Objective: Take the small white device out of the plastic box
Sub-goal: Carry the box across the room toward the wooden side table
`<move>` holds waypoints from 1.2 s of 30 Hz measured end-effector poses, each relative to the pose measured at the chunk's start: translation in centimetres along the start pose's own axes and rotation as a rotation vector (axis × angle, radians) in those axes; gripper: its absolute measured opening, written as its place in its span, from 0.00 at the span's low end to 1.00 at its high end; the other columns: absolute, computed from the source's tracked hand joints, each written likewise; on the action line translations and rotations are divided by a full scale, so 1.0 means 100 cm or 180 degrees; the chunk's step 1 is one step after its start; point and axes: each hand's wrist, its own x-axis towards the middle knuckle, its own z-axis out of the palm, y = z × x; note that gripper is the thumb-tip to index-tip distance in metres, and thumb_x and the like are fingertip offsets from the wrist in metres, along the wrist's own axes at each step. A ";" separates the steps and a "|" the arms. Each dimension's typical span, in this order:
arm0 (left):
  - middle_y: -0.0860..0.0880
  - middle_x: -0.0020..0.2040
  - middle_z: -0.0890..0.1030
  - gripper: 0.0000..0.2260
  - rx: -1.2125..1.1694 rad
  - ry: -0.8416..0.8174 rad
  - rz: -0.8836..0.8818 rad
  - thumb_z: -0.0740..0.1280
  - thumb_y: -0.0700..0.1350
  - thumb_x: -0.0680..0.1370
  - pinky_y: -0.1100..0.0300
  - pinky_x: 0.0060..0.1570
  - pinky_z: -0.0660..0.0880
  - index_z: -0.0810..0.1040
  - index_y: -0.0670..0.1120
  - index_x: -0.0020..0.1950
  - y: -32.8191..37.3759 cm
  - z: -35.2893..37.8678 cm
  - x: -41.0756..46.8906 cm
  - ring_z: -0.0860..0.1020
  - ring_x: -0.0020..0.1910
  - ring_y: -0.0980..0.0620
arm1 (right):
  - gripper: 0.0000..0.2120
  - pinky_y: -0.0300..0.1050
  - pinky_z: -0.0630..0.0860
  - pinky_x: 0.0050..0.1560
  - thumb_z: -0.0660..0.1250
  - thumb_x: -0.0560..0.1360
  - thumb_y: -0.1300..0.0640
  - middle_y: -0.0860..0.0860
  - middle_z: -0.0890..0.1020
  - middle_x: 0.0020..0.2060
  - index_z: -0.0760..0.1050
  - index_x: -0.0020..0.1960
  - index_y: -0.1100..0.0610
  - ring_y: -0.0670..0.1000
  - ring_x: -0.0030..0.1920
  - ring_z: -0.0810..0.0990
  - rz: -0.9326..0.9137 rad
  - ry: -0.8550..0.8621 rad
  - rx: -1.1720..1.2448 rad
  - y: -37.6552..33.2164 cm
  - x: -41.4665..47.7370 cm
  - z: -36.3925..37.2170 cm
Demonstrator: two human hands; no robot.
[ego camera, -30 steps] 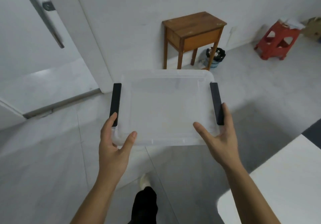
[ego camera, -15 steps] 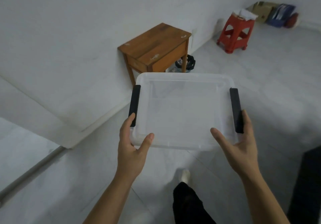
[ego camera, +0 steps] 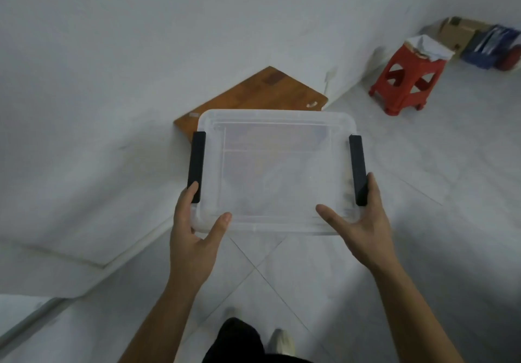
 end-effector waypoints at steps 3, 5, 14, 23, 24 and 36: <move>0.57 0.76 0.69 0.34 0.0002 0.0084 -0.0088 0.76 0.45 0.74 0.54 0.73 0.65 0.66 0.57 0.77 -0.013 0.023 0.069 0.66 0.74 0.58 | 0.55 0.42 0.66 0.65 0.79 0.66 0.43 0.46 0.66 0.77 0.50 0.82 0.49 0.51 0.74 0.68 0.0001 -0.0170 -0.0272 -0.009 0.074 0.025; 0.57 0.75 0.69 0.34 0.0002 0.0039 -0.0144 0.76 0.45 0.74 0.56 0.70 0.66 0.66 0.57 0.77 -0.025 0.041 0.117 0.67 0.73 0.58 | 0.53 0.46 0.71 0.63 0.79 0.66 0.43 0.47 0.70 0.74 0.53 0.81 0.50 0.53 0.70 0.71 0.0051 -0.0179 -0.0444 -0.011 0.122 0.043; 0.54 0.70 0.68 0.32 0.0255 -0.0124 -0.0459 0.74 0.47 0.75 0.49 0.68 0.69 0.65 0.54 0.77 -0.032 0.111 0.319 0.67 0.66 0.56 | 0.47 0.57 0.75 0.64 0.80 0.67 0.47 0.50 0.70 0.68 0.59 0.78 0.51 0.48 0.58 0.69 0.0125 -0.0254 -0.0812 -0.066 0.331 0.111; 0.51 0.68 0.68 0.36 0.0631 0.0274 -0.1031 0.77 0.50 0.73 0.48 0.69 0.67 0.65 0.50 0.77 -0.045 0.166 0.436 0.67 0.69 0.50 | 0.48 0.59 0.79 0.60 0.78 0.67 0.42 0.49 0.73 0.68 0.56 0.79 0.47 0.54 0.66 0.74 -0.0058 -0.1137 -0.1062 -0.050 0.506 0.171; 0.49 0.70 0.68 0.36 0.0630 0.0400 -0.1147 0.77 0.49 0.73 0.48 0.69 0.66 0.64 0.49 0.77 -0.049 0.173 0.444 0.66 0.70 0.48 | 0.49 0.59 0.78 0.62 0.78 0.66 0.40 0.49 0.73 0.69 0.56 0.79 0.47 0.53 0.67 0.73 -0.0118 -0.1316 -0.1114 -0.045 0.528 0.180; 0.47 0.82 0.44 0.32 0.0694 0.1162 -0.1987 0.66 0.51 0.81 0.45 0.74 0.60 0.56 0.50 0.81 -0.047 0.261 0.493 0.52 0.80 0.40 | 0.51 0.55 0.57 0.76 0.67 0.75 0.37 0.45 0.43 0.82 0.35 0.82 0.49 0.53 0.82 0.50 -0.0678 -0.3066 -0.1439 -0.028 0.695 0.240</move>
